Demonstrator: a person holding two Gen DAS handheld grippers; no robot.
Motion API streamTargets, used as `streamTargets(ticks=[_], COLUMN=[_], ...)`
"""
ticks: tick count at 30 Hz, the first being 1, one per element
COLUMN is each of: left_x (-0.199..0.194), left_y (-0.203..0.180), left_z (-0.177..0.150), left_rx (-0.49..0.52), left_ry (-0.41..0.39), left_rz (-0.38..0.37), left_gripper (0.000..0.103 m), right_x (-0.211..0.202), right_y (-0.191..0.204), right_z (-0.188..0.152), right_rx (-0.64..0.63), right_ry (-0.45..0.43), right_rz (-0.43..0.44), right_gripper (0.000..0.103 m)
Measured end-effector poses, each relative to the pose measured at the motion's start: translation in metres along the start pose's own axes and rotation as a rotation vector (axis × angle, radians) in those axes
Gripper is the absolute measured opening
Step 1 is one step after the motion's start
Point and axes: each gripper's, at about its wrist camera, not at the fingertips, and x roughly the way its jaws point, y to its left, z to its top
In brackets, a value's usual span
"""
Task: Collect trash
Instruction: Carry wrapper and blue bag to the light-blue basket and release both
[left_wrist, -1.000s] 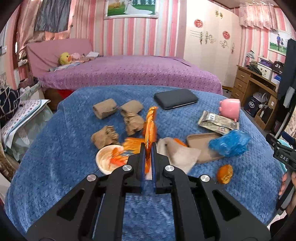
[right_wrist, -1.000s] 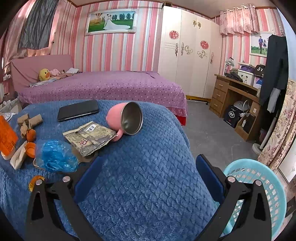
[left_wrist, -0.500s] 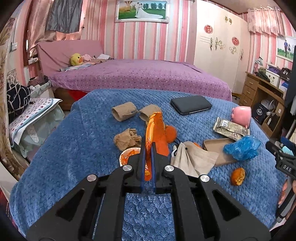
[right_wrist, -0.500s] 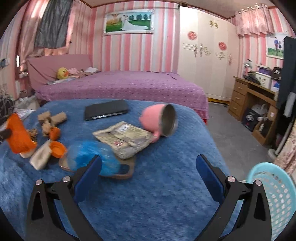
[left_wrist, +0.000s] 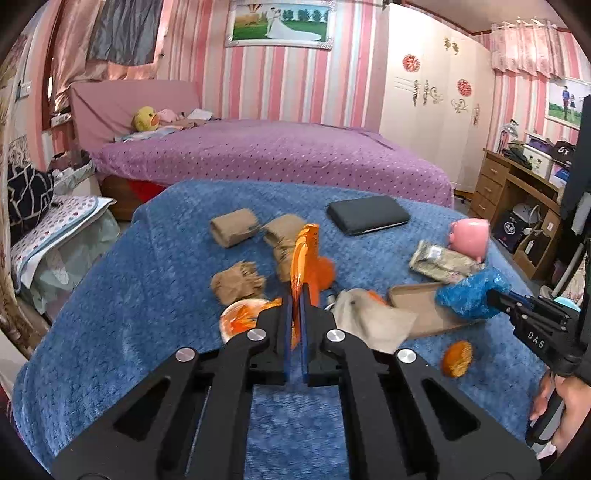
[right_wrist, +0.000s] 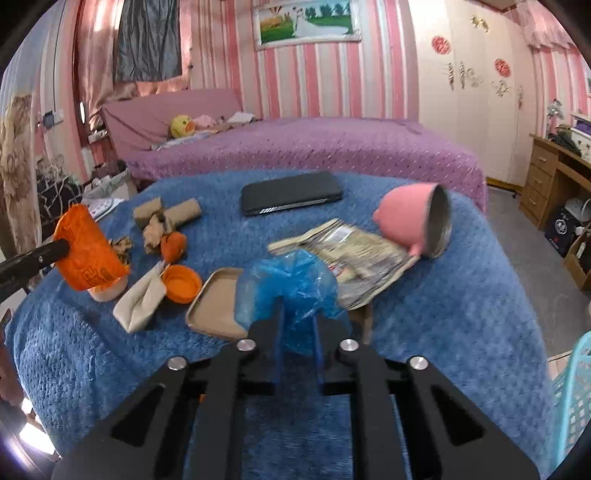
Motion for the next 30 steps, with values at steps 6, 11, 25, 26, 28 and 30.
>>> streamTargets(ticks=[6, 11, 25, 26, 28, 30], left_x=[-0.028, -0.042, -0.056, -0.056, -0.057, -0.059], left_y=[-0.043, -0.092, -0.289, -0.306, -0.331, -0.354], left_z=[0.02, 0.032, 0.015, 0.01, 0.003, -0.004], left_rx=[0.037, 0.079, 0.207, 0.219, 0.231, 0.242], left_ry=[-0.084, -0.115, -0.078, -0.07, -0.058, -0.046], left_rz=[-0.039, -0.075, -0.363, -0.389, -0.428, -0.469], left_gripper=[0.001, 0.001, 0.001, 0.001, 0.001, 0.001], right_x=[-0.042, -0.075, -0.159, -0.164, -0.173, -0.182], right_y=[-0.043, -0.098, -0.247, -0.257, -0.274, -0.289], right_z=[0.008, 0.007, -0.025, -0.029, -0.035, -0.041], right_rx=[0.01, 0.073, 0.211, 0.22, 0.239, 0.255], right_ry=[-0.071, -0.106, -0.123, -0.12, -0.114, -0.11], right_rz=[-0.048, -0.097, -0.384, -0.403, -0.435, -0.46], right_gripper=[0.012, 0.012, 0.012, 0.012, 0.012, 0.012])
